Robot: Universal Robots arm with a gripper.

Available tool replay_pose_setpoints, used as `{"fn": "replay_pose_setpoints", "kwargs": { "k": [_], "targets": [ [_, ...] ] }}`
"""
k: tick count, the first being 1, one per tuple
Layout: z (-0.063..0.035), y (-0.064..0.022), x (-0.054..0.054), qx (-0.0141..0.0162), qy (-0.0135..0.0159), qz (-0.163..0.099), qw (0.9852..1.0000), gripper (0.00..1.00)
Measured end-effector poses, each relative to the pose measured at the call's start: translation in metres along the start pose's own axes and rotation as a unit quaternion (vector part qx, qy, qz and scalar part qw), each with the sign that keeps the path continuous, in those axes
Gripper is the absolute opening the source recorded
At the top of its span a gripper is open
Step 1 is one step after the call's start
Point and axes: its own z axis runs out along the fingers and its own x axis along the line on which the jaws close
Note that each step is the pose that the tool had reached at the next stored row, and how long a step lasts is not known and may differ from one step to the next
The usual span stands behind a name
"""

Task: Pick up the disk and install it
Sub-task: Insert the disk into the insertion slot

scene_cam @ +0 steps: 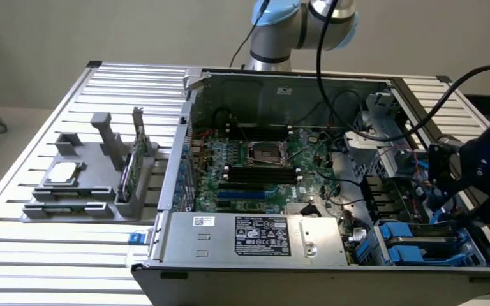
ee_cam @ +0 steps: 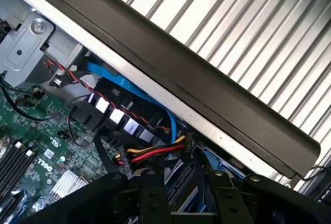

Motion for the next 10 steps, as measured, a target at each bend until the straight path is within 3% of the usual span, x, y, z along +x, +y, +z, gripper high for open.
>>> {"fn": "replay_pose_setpoints", "kwargs": {
  "k": [10],
  "targets": [
    [0.0014, 0.0033, 0.0027, -0.0004, 0.0028, 0.013, 0.9999, 0.37]
  ]
}}
